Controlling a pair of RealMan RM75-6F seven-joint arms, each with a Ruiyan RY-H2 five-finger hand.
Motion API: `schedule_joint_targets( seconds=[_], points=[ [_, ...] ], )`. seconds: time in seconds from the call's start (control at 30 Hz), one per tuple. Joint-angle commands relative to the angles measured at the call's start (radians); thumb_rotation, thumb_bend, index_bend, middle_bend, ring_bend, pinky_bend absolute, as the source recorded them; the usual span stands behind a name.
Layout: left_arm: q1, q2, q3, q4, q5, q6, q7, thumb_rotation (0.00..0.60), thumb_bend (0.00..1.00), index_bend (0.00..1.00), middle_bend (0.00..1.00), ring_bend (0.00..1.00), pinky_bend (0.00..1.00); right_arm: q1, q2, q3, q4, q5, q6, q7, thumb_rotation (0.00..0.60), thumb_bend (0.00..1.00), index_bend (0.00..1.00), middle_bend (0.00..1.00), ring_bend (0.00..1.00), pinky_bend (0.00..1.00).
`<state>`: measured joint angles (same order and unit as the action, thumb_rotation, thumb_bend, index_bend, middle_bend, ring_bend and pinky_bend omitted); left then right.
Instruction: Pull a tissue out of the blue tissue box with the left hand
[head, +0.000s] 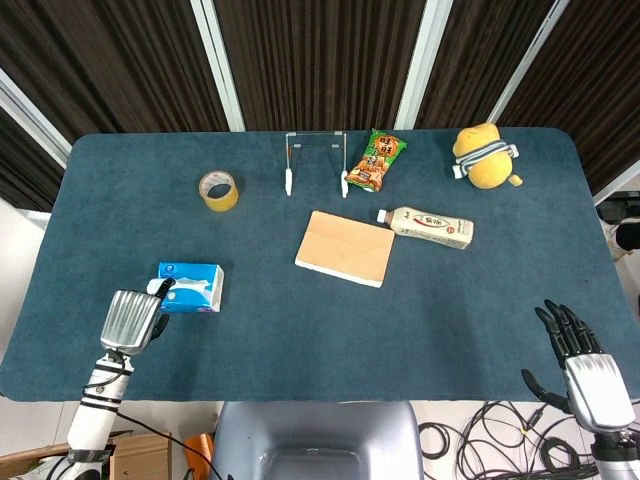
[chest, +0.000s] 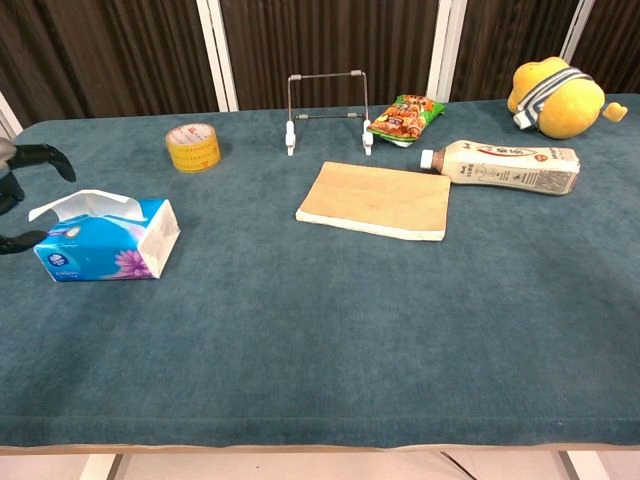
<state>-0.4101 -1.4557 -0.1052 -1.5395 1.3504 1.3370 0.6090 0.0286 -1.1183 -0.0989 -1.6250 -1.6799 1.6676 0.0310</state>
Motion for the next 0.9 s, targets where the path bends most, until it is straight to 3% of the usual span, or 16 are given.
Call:
schedule_joint_targets(
  seconds=[0.03,0.3,0.67,0.9],
  points=[
    [-0.012,-0.086,-0.021,0.083,0.008,0.024,-0.026,0.600,0.29,0.36,0.98,1.00,1.00,-0.017,-0.006,-0.015,0.025,-0.033,0.014,-0.010,0.600,0.22,0.03,0.01,0.00,0.15],
    [-0.037,-0.196,-0.035,0.206,0.033,0.037,-0.048,0.600,0.32,0.37,0.99,1.00,1.00,-0.018,0.002,-0.011,0.013,-0.022,-0.035,-0.042,0.600,0.22,0.03,0.01,0.00,0.15],
    [-0.055,-0.276,-0.062,0.300,0.053,0.068,-0.086,0.600,0.34,0.48,0.99,1.00,1.00,-0.017,0.013,-0.004,-0.011,-0.010,-0.085,-0.076,0.600,0.22,0.05,0.01,0.00,0.15],
    [-0.066,-0.309,-0.081,0.362,0.030,0.057,-0.082,0.600,0.34,0.48,0.99,1.00,1.00,-0.019,0.017,-0.001,-0.016,-0.008,-0.101,-0.085,0.600,0.22,0.06,0.01,0.00,0.15]
  ],
)
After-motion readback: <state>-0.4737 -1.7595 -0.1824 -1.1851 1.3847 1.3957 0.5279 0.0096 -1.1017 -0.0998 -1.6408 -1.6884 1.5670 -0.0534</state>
